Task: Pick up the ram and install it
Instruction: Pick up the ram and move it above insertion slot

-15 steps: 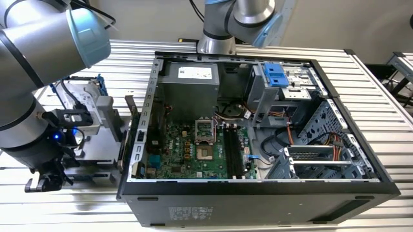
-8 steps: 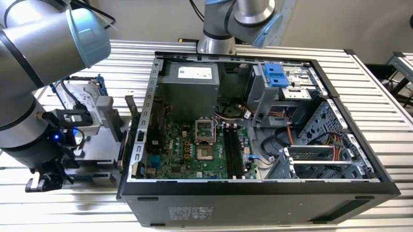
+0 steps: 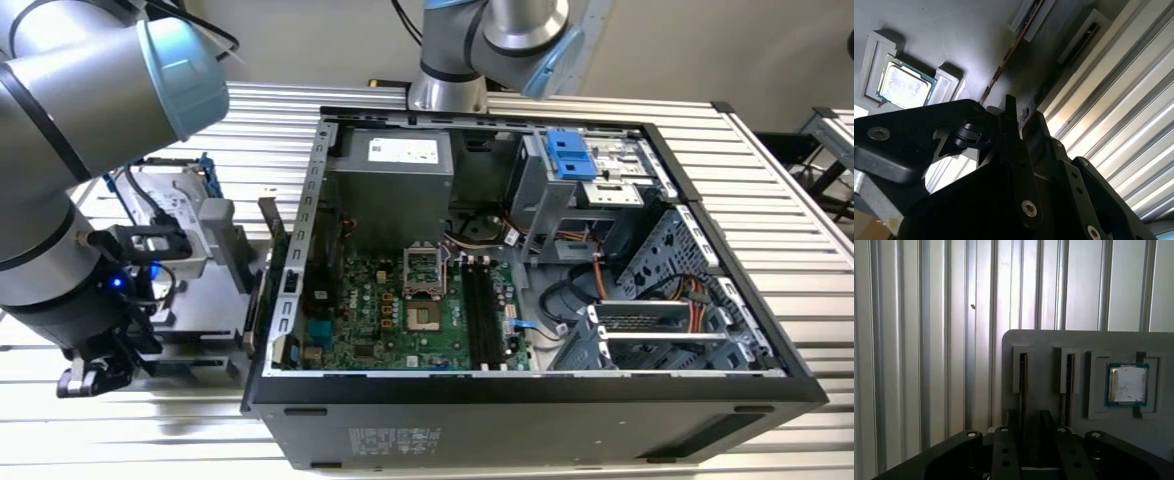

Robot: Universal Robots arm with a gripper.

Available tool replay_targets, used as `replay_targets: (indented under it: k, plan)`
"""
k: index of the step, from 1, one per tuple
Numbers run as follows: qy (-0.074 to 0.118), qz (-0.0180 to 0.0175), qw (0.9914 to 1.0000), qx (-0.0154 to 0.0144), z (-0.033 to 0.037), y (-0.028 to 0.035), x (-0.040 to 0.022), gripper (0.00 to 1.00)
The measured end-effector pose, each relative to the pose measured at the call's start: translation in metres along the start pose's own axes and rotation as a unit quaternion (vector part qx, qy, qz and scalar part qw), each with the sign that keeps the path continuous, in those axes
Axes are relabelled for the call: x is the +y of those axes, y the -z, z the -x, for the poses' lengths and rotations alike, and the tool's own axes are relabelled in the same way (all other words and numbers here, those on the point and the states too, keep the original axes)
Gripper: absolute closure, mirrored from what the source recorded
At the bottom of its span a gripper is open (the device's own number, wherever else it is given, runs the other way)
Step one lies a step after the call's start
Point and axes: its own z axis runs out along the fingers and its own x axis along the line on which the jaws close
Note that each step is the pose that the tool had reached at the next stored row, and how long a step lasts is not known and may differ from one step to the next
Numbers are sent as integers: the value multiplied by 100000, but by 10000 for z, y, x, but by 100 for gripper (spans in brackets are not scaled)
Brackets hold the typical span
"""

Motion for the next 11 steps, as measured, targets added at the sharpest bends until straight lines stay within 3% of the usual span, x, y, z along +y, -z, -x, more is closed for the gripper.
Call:
replay_targets:
  k: [11]
  plan:
    - [45,33,99999,494,-5,1,5,0]
